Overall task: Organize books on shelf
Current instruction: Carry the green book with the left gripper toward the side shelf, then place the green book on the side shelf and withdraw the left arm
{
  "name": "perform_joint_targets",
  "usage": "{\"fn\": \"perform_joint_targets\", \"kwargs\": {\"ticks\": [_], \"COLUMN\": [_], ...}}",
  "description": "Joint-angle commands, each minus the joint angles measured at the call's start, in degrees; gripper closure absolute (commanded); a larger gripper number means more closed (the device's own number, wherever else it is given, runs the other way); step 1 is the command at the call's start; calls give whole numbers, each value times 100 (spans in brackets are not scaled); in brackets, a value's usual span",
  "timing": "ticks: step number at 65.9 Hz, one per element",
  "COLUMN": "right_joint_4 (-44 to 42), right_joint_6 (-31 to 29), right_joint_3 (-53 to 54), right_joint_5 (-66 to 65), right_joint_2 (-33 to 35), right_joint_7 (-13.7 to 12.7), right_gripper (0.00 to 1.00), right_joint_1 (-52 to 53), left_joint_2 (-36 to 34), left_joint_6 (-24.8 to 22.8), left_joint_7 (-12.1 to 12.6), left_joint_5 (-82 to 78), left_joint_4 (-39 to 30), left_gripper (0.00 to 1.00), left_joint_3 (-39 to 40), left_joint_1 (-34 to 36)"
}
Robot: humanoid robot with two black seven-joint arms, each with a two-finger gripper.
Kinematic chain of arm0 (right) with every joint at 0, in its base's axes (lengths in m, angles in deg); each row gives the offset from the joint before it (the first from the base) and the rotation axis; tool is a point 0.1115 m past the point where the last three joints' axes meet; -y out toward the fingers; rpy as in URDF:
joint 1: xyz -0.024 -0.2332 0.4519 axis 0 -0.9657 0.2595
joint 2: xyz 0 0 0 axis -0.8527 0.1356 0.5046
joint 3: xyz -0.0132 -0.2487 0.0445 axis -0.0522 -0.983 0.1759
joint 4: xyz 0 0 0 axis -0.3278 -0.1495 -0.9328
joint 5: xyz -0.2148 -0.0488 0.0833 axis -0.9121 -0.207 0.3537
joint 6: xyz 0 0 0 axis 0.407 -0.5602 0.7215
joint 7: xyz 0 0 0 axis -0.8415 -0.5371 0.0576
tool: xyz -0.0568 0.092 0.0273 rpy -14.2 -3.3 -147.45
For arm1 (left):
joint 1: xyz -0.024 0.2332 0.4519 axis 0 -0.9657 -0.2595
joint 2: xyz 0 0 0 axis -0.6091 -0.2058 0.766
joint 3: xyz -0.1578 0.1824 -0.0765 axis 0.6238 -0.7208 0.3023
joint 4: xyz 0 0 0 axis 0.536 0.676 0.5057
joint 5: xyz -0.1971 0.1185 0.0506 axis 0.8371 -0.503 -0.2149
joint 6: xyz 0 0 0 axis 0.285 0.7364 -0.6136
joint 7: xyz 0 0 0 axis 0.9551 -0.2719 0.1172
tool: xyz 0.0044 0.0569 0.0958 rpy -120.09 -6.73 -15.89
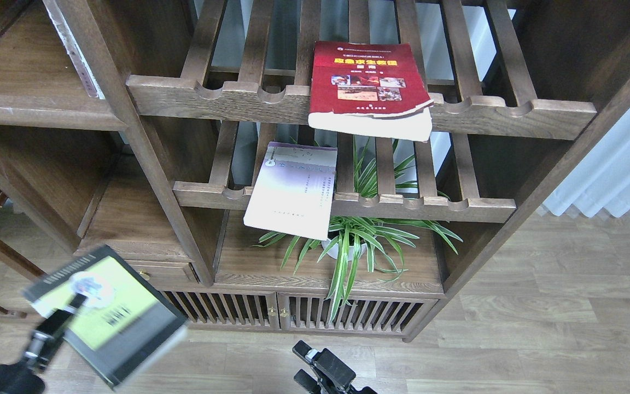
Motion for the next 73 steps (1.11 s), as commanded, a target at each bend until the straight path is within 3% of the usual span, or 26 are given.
{"fn": "perform_joint_targets", "kwargs": {"ticks": [1, 9, 16, 32, 48, 63, 73], "right_joint_4": [-52, -157, -219, -298, -307, -307, -298], "right_joint_6": [0, 0, 0, 0, 0, 0, 0], "right_joint_3": [9, 0, 0, 0, 0, 0, 0], "right_joint_5": [0, 0, 0, 0, 0, 9, 18], "right_joint_2": [0, 0, 0, 0, 0, 0, 0], "right_joint_7": [0, 0, 0, 0, 0, 8, 8], "right_gripper": [1, 1, 1, 1, 1, 1, 1], "right_joint_1": [34, 183, 227, 236, 236, 236, 227], "left_joint_2": [-170, -187, -196, -671, -1251, -1339, -1330], "left_joint_6": [0, 0, 0, 0, 0, 0, 0], "left_joint_7": [176, 659, 870, 932, 1196, 1398, 1424], "left_joint_5": [-59, -68, -68, -77, -165, -1017, -2019], "left_joint_4": [-12, -48, -162, -382, -364, -346, -320], "left_gripper": [93, 93, 93, 93, 93, 93, 93], "left_joint_3": [674, 1271, 1667, 2529, 3223, 3706, 3891], "left_joint_1": [-20, -20, -11, -2, 165, 867, 1852]}}
